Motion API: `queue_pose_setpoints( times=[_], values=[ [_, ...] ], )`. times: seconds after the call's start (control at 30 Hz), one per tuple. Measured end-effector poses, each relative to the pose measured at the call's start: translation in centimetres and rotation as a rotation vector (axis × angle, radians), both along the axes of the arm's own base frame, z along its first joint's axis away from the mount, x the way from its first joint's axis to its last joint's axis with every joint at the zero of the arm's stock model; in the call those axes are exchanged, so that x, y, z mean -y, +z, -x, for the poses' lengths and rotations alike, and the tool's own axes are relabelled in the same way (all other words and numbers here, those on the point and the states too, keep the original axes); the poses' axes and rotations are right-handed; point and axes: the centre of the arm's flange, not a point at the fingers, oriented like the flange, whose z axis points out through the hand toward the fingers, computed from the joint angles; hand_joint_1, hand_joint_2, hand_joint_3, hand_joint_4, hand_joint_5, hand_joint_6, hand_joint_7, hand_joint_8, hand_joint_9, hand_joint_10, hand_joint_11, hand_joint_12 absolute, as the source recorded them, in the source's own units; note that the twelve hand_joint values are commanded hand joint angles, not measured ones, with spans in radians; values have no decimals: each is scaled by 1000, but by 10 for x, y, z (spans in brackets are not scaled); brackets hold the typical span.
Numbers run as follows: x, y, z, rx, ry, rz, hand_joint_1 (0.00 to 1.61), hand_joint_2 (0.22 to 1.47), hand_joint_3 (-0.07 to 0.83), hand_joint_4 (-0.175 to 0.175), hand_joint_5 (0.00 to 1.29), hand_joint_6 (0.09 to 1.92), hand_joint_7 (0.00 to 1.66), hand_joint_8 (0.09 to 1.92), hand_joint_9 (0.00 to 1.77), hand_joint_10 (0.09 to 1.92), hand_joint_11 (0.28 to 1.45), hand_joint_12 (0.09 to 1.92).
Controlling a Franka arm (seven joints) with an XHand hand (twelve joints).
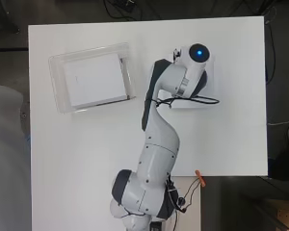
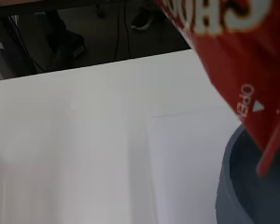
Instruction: Teleoperate dual arm-hand system to remove items from a box
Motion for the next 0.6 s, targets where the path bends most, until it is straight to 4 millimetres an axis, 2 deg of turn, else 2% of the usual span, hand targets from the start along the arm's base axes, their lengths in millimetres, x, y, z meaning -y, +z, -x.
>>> queue_pose_setpoints(
  times=[0.17,0.27,0.6],
  values=[
    [26,-7,6,-4,-22,-9,952,1197,0,175,812,1244,1267,1920,1523,1920,1110,1854],
    [42,-16,10,-9,-35,-15,950,1198,0,175,809,1247,1231,1920,1479,1920,1048,1839],
    [96,-77,26,-87,-85,-61,941,1207,1,175,792,1275,1100,1920,1372,1920,960,1816]
  ],
)
